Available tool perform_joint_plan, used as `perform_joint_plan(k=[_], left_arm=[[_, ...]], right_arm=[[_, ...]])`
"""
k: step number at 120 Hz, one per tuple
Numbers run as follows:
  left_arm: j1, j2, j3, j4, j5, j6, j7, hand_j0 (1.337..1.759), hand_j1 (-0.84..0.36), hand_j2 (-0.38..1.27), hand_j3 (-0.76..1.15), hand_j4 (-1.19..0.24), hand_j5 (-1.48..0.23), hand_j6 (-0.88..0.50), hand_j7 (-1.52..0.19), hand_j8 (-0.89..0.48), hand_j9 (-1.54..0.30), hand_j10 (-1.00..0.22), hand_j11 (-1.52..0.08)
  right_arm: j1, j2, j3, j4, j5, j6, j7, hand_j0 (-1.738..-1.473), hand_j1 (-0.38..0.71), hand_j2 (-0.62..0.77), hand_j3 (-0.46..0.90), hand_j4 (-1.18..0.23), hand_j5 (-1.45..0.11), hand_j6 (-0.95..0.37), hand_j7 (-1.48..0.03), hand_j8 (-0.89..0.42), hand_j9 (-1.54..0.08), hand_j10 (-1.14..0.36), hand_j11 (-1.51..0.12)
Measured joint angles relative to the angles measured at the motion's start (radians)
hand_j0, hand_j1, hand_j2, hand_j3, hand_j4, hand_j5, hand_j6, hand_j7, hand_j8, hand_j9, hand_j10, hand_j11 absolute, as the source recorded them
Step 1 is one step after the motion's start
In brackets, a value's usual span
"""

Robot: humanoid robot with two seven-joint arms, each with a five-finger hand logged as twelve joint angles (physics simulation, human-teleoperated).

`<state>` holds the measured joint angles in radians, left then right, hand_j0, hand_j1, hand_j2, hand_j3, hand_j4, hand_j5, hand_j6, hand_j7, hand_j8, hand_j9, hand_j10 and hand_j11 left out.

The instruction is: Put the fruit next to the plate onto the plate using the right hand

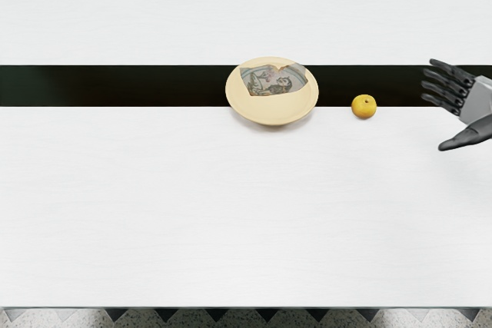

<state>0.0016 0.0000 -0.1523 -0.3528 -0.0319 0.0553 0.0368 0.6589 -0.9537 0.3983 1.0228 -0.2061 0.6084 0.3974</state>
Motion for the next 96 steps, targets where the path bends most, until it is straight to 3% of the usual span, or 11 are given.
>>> perform_joint_plan(k=[24, 30, 36, 53, 63, 82, 96], left_arm=[[0.000, 0.000, 0.000, 0.000, 0.000, 0.000, 0.000, 1.658, 0.33, 0.00, 0.00, -0.02, -0.02, -0.02, -0.02, -0.02, -0.02, -0.02, -0.02], [0.000, 0.000, 0.000, 0.000, 0.000, 0.000, 0.000, 1.658, 0.33, 0.00, 0.00, -0.02, -0.02, -0.02, -0.02, -0.02, -0.02, -0.02, -0.02], [0.000, 0.000, 0.000, 0.000, 0.000, 0.000, 0.000, 1.658, 0.33, 0.00, 0.00, -0.02, -0.02, -0.02, -0.02, -0.02, -0.02, -0.02, -0.02], [0.000, 0.000, 0.000, 0.000, 0.000, 0.000, 0.000, 1.658, 0.33, 0.00, 0.00, -0.02, -0.02, -0.02, -0.02, -0.02, -0.02, -0.02, -0.02], [0.000, 0.000, 0.000, 0.000, 0.000, 0.000, 0.000, 1.658, 0.33, 0.00, 0.00, -0.02, -0.02, -0.02, -0.02, -0.02, -0.02, -0.02, -0.02], [0.000, 0.000, 0.000, 0.000, 0.000, 0.000, 0.000, 1.658, 0.33, 0.00, 0.00, -0.02, -0.02, -0.02, -0.02, -0.02, -0.02, -0.02, -0.02], [0.000, 0.000, 0.000, 0.000, 0.000, 0.000, 0.000, 1.658, 0.33, 0.00, 0.00, -0.02, -0.02, -0.02, -0.02, -0.02, -0.02, -0.02, -0.02]], right_arm=[[0.024, 0.013, 0.003, -0.008, 0.008, 0.002, -0.001, -1.658, -0.35, 0.00, 0.00, 0.00, 0.00, 0.00, 0.00, 0.00, 0.00, 0.00, 0.00], [0.043, 0.028, 0.004, -0.009, 0.011, 0.002, -0.026, -1.658, -0.35, 0.00, 0.00, 0.00, 0.00, 0.00, 0.00, 0.00, 0.00, 0.00, 0.00], [0.067, 0.061, 0.003, -0.009, 0.011, 0.002, -0.079, -1.658, -0.35, 0.00, 0.00, 0.00, 0.00, 0.00, 0.00, 0.00, 0.00, 0.00, 0.00], [0.145, 0.137, 0.000, -0.009, 0.006, -0.080, -0.301, -1.658, -0.35, 0.00, 0.00, 0.00, 0.00, 0.00, 0.00, 0.00, 0.00, 0.00, 0.00], [0.208, 0.156, -0.004, -0.008, -0.016, -0.136, -0.405, -1.658, -0.35, 0.00, 0.00, 0.00, 0.00, 0.00, 0.00, 0.00, 0.00, 0.00, 0.00], [0.318, 0.236, -0.008, -0.006, -0.278, -0.355, -0.566, -1.658, -0.35, 0.00, 0.00, 0.00, 0.00, 0.00, 0.00, 0.00, 0.00, 0.00, 0.00], [0.360, 0.305, -0.024, -0.003, -0.484, -0.566, -0.623, -1.658, -0.35, 0.00, 0.00, 0.00, 0.00, 0.00, 0.00, 0.00, 0.00, 0.00, 0.00]])
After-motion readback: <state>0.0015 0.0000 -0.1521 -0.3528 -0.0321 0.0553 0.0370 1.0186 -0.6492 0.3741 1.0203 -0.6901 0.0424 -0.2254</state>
